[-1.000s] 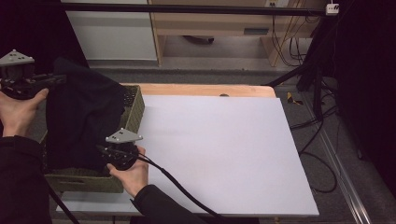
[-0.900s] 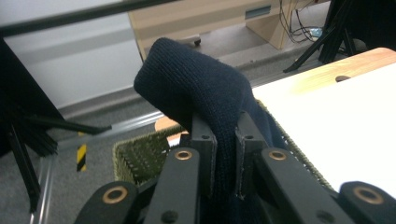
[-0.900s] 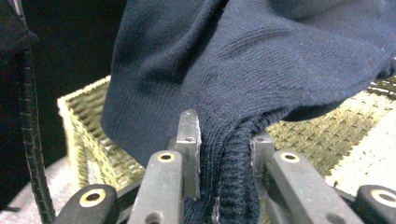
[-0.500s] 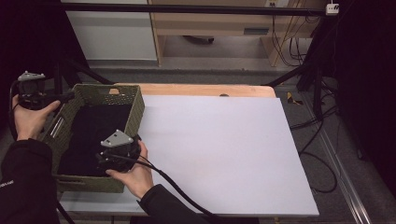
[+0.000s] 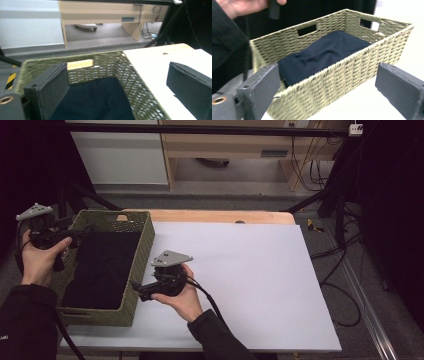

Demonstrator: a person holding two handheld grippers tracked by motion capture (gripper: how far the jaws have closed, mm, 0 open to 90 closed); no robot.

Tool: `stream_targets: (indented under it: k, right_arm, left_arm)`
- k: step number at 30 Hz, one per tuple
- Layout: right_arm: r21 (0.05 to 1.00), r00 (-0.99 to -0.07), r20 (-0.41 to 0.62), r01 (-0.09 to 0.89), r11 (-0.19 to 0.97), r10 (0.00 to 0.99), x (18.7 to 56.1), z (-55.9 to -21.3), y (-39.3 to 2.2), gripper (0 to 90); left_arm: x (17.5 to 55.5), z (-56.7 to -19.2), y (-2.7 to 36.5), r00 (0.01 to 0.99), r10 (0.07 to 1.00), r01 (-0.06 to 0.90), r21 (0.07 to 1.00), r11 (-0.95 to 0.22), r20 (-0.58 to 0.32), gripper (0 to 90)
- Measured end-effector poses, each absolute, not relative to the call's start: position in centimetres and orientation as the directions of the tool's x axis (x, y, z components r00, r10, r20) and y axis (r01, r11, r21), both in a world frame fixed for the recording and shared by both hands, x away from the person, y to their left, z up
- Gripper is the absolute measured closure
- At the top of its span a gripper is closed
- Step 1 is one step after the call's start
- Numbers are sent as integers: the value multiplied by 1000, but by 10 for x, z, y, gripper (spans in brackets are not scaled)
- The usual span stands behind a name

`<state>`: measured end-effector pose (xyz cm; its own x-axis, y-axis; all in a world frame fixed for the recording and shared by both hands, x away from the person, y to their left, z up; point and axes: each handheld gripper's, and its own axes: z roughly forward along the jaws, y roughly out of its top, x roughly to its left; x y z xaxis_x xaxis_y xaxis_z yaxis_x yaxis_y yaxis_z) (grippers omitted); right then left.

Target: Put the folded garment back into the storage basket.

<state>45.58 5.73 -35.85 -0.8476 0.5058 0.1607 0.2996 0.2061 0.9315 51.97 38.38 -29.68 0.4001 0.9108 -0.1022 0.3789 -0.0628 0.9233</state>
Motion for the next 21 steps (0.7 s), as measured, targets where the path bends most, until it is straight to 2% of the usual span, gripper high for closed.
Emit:
stream_targets:
  k: [8, 21]
  right_arm:
    - [928, -876, 184, 305, 216, 445, 463, -359, 3, 28]
    - [930, -855, 194, 316, 187, 480, 473, -365, -97, 32]
  left_arm:
    - [512, -305, 340, 468, 878, 383, 918, -103, -97, 20]
    - [496, -317, 253, 603, 791, 347, 928, -139, -107, 0]
